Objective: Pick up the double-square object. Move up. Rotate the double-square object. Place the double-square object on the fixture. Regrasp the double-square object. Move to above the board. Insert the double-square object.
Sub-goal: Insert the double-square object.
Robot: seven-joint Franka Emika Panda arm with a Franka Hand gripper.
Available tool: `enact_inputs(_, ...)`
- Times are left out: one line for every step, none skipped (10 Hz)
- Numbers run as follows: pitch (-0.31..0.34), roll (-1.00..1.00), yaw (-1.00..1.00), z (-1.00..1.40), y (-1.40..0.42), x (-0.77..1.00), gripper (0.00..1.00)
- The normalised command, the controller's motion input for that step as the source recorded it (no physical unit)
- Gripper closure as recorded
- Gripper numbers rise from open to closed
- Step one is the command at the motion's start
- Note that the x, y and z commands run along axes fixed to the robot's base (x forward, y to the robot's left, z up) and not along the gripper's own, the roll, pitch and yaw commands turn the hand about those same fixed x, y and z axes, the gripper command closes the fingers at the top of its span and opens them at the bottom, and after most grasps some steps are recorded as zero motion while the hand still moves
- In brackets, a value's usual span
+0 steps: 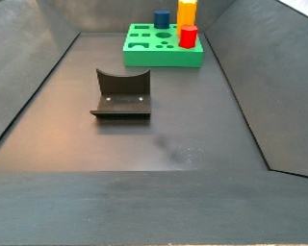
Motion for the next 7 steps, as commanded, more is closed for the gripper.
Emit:
enact_inputs(-0.086,0.00,-0.86,-0.31,0.06,0.33,1.00)
enact_inputs(-0.077,0.00,-0.93,-0.29,0.03,0.26,1.00)
enact_inputs(-0.101,0.00,-0.86,-0.29,0.03,0.33,1.00)
enact_inputs(-0.089,0.03,-0.90,-0.32,0.00,0.28,1.00)
enact_inputs(-0.054,0.05,-0.96,-0.35,0.00,0.24,1.00)
enact_inputs(-0.080,0.03,-1.00,-0.40,0.00,0.08,1.00)
enact_inputs(-0.060,0.05,-1.00,-0.43,0.00,0.08,1.00)
